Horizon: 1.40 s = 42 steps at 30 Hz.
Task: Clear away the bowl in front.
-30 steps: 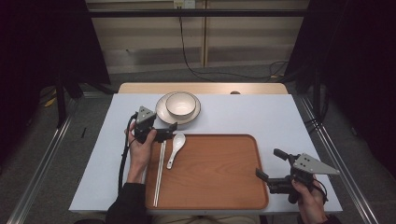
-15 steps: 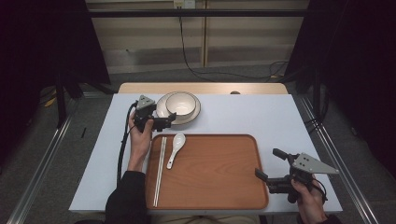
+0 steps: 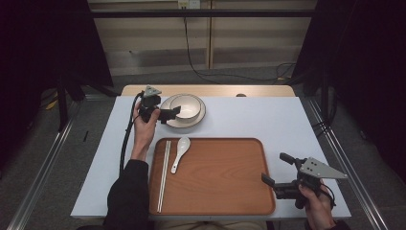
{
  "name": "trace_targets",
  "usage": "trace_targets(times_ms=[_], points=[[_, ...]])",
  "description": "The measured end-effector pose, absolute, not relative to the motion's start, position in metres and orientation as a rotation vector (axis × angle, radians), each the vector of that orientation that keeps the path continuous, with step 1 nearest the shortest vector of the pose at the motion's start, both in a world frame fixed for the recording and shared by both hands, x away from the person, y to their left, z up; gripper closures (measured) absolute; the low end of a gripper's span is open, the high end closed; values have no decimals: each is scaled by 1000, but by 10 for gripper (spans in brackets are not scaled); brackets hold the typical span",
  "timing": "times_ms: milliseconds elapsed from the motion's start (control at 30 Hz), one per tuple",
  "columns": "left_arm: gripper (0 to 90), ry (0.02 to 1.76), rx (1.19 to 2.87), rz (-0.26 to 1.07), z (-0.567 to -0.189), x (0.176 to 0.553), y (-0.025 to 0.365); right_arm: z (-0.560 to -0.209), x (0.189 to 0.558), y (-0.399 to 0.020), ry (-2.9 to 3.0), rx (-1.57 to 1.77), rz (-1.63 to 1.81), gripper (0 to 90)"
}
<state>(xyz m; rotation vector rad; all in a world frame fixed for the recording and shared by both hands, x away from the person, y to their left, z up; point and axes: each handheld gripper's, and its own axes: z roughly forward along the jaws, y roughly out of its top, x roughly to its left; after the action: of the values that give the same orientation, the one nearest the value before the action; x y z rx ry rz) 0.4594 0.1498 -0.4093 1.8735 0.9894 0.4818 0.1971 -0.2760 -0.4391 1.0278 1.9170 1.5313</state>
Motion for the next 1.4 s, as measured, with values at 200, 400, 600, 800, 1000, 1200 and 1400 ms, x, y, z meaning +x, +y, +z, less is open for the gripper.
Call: trace_targets(times_ms=[200,400,600,800,1000,1200,1400], points=[[112,1002,1930,477,-415,475,146,-439,197,-276,1917,1027,1536,9],[214,1035,1996,461,-422,490,136,-439,197,-276,1920,1030,1533,9],[277,1135,2005,317,-431,507,134,-439,197,-276,1918,1030,1534,9],[363,1188,2071,345,-436,512,133,-439,197,-276,1919,1027,1531,9],[458,1196,2092,320,-444,516,128,-439,197,-277,1921,1026,1533,9],[588,1252,2095,290,-448,520,128,-440,197,-276,1922,1029,1531,10],[671,1304,2093,281,-452,521,124,-440,197,-276,1923,1028,1529,10]])
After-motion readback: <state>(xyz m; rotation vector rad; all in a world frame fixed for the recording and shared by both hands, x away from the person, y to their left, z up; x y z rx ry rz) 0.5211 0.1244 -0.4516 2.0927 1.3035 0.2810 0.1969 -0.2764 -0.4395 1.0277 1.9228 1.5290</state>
